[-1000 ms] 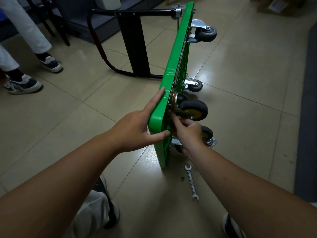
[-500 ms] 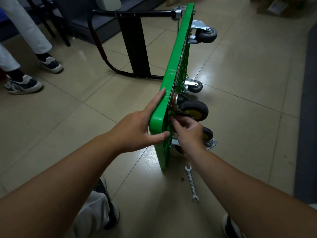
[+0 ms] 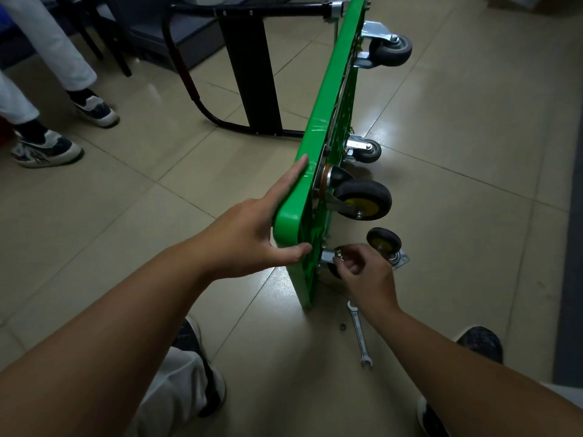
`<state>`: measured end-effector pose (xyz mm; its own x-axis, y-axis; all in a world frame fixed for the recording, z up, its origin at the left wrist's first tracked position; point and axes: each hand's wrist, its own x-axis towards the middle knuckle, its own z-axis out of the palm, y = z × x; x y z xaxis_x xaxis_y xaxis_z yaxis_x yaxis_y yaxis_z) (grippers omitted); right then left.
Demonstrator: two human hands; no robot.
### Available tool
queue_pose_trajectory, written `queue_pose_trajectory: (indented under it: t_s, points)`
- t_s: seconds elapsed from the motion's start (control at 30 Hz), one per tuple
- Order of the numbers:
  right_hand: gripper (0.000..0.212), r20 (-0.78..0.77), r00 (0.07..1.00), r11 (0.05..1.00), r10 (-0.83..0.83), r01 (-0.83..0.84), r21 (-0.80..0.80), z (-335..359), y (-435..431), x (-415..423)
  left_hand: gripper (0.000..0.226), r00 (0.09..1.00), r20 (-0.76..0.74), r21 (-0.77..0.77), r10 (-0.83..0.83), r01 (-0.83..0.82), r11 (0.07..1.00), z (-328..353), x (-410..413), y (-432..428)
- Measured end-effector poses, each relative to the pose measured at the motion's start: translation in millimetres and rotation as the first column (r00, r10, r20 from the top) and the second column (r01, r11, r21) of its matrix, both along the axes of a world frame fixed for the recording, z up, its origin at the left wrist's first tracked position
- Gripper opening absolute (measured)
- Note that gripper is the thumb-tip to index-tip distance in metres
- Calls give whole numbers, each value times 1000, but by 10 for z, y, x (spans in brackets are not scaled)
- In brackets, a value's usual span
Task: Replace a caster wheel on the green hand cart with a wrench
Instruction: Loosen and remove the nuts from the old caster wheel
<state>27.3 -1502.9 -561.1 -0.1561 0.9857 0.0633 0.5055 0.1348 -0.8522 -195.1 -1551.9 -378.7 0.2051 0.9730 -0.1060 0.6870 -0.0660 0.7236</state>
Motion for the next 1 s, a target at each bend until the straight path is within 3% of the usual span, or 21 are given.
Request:
queue_pose_trajectory:
  t_s: [0.2,0.43,0.6,1.0]
  points:
    - [16,186,983,995,-7,24,-92,-645,-64,40,115,998,-13,25,56,-56,998,-10,47,-22]
    - [16,327,943,954,58,44,-297,-1268,-246,-68,109,987,-120,190,107,-83,978,-75,121,-20]
    - [9,366,922,892,127,55,-448,-1559,-330,-15,109,985,-132,190,107,-81,978,-73,124,-18]
    - [9,471,840,805,267,75,-589,-1892,-411,21,108,993,-89,207,77,-57,977,-106,100,19]
